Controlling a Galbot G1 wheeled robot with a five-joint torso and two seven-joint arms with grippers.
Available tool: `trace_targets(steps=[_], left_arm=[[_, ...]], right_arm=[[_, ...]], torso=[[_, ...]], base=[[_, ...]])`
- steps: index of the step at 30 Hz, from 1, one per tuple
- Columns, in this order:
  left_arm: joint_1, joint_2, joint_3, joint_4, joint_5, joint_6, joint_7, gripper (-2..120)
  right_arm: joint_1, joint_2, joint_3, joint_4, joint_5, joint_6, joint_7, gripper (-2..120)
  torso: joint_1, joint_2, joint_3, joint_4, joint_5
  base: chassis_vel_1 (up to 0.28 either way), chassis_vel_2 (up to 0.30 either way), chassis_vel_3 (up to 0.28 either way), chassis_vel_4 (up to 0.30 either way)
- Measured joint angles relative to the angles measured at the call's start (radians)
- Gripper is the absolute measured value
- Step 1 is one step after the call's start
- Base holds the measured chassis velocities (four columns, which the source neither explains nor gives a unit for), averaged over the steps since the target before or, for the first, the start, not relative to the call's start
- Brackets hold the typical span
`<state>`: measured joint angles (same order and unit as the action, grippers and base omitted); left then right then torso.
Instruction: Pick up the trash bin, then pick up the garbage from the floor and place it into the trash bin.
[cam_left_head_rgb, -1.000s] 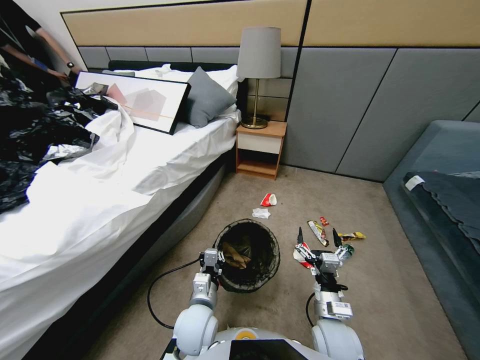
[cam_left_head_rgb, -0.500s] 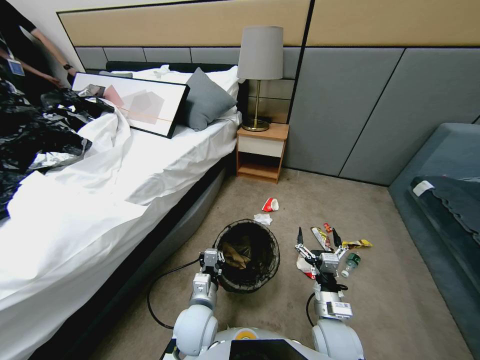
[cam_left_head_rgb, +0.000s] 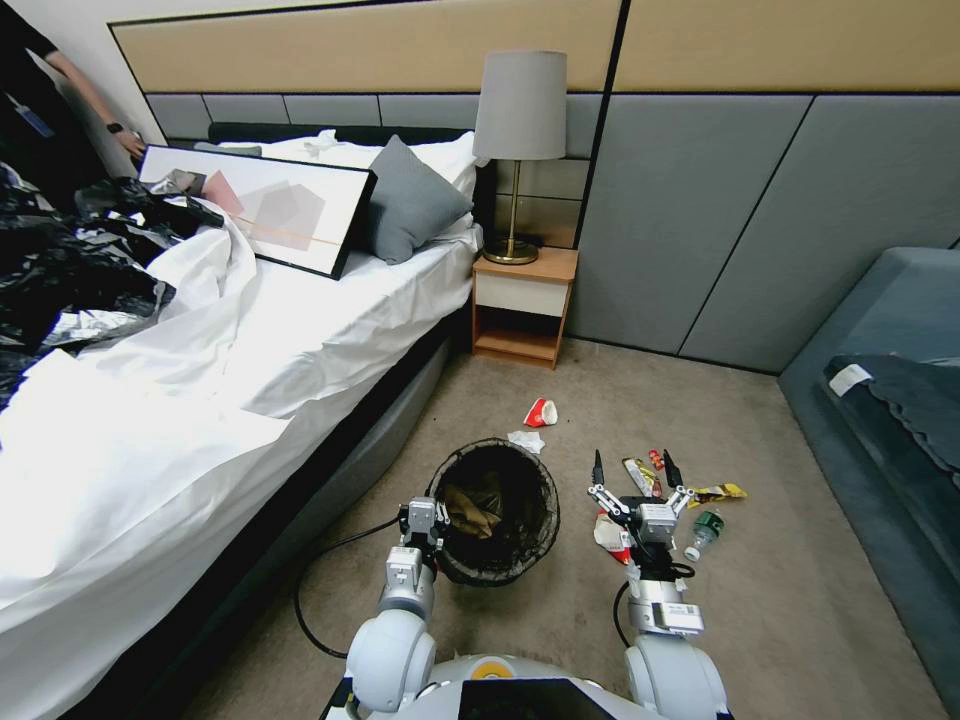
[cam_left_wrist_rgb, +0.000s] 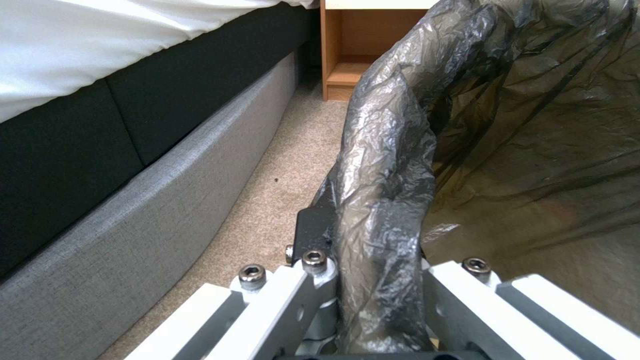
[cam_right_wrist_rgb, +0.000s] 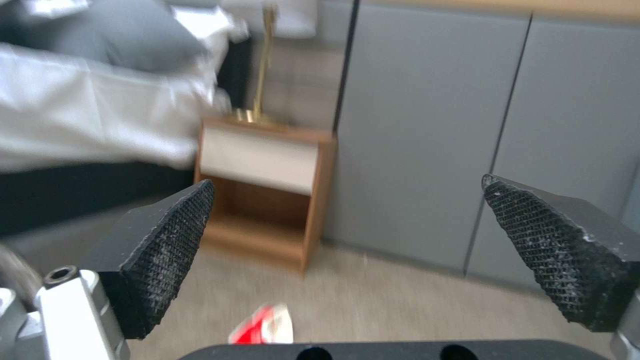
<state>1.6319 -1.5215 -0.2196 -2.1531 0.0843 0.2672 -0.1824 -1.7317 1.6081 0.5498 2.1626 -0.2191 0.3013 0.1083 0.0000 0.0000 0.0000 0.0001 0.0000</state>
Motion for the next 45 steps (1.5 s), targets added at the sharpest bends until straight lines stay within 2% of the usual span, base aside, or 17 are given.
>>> trace_targets(steps=[3,5,7,10,17,20,21,23,29,34,45], left_arm=[[0.003,-0.001,0.0,0.0,0.001,0.0,0.0,1],[0.003,-0.001,0.0,0.0,0.001,0.0,0.0,1],[0.004,-0.001,-0.001,0.0,0.003,-0.001,0.0,1],[0.004,-0.002,-0.001,0.0,0.004,-0.001,0.0,1],[0.005,-0.002,0.0,0.0,0.005,-0.001,0.0,1],[0.006,-0.003,0.0,0.0,0.007,-0.002,0.0,1],[0.006,-0.003,0.0,0.0,0.007,-0.002,0.0,1],[0.005,-0.003,-0.001,0.0,0.008,-0.002,0.0,1],[0.006,-0.003,-0.002,0.002,0.01,-0.002,0.0,1],[0.006,-0.001,-0.005,0.001,0.01,-0.002,0.0,1],[0.013,0.007,-0.008,-0.012,0.009,-0.002,-0.003,1]], right_arm=[[0.013,-0.005,-0.001,0.0,0.046,-0.119,0.0,100],[0.016,-0.009,-0.001,0.0,0.056,-0.14,0.0,100],[0.037,-0.029,0.0,-0.009,0.093,-0.226,0.0,100],[0.054,-0.042,0.002,-0.024,0.109,-0.272,0.0,100],[0.067,-0.052,0.004,-0.037,0.117,-0.305,-0.001,100],[0.101,-0.083,0.013,-0.085,0.136,-0.389,-0.008,100],[0.101,-0.083,0.013,-0.085,0.136,-0.389,-0.008,100],[0.129,-0.107,0.017,-0.154,0.144,-0.438,-0.011,100],[0.181,-0.135,0.031,-0.296,0.146,-0.463,-0.024,100],[0.197,-0.146,0.041,-0.354,0.157,-0.465,-0.053,100],[0.268,-0.167,0.06,-0.537,0.192,-0.43,-0.065,100]], torso=[[0.0,0.0,0.0,-0.0002,0.0],[0.0,0.0,0.0,-0.0002,0.0],[0.0,0.0,0.0,-0.0002,0.0],[0.0,0.0,0.0,0.0,0.0],[0.0,0.0,0.0,-0.0001,0.0],[0.0,0.0,0.0,-0.0001,0.0],[0.0,0.0,0.0,-0.0001,0.0],[0.0,0.0,0.0,-0.0004,0.0002],[0.0,0.0,0.0,0.0,0.0001],[0.0,0.0,0.0,-0.0001,0.0],[0.0,0.0,0.0,-0.0001,0.0001]], base=[[0.0,0.0,0.0,0.0],[0.0,0.0,0.0,0.0],[0.0,0.0,0.0,0.0],[0.0,0.0,0.0,0.0],[0.0,0.0,0.0,0.0],[0.0,0.0,0.0,0.0],[0.0,0.0,0.0,0.0],[0.0,0.0,0.0,0.0],[0.0,0.0,0.0,0.0],[0.0,0.0,0.0,0.0],[0.0,0.0,0.0,0.0]])
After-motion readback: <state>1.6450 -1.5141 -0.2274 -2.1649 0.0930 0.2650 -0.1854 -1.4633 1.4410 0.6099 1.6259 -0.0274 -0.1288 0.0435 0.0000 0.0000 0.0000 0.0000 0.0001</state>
